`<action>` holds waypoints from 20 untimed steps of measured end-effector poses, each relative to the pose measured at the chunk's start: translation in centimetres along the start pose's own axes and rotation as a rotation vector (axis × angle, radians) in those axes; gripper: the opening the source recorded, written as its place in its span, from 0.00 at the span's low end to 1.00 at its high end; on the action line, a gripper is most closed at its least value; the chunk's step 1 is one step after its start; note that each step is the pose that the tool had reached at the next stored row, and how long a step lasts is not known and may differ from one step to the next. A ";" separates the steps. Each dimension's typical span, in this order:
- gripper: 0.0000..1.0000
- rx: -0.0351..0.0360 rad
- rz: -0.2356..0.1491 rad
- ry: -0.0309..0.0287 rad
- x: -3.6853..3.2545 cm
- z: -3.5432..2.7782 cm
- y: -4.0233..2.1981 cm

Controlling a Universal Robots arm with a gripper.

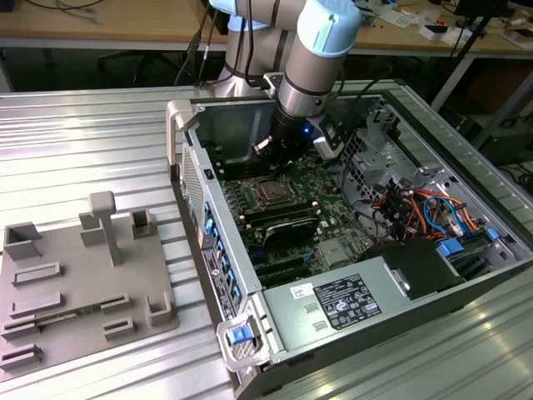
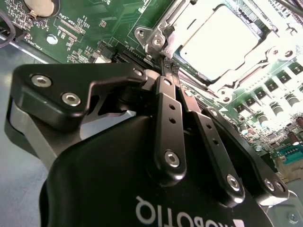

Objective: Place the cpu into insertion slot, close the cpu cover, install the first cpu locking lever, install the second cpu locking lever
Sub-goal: 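Install the first cpu locking lever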

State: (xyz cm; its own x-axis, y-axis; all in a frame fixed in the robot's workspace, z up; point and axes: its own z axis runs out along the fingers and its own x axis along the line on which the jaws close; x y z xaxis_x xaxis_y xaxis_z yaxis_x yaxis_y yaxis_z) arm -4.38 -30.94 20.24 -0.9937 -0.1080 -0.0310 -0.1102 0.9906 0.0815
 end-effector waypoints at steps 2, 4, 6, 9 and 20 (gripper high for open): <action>0.11 0.0003 0.000 0.0000 0.00 -0.09 0.01; 0.11 0.0001 0.000 0.0002 0.00 -0.28 0.06; 0.11 -0.0001 0.000 -0.0001 -0.02 -0.56 0.12; 0.11 -0.0001 0.000 -0.0001 -0.05 -1.25 0.22; 0.11 0.0000 0.000 0.0000 0.43 -3.87 0.50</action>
State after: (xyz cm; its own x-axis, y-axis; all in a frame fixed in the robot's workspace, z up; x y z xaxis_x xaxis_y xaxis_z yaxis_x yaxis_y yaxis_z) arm -4.95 -30.81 24.12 -0.9937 -0.1079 -0.0310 -0.1101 0.9906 0.0815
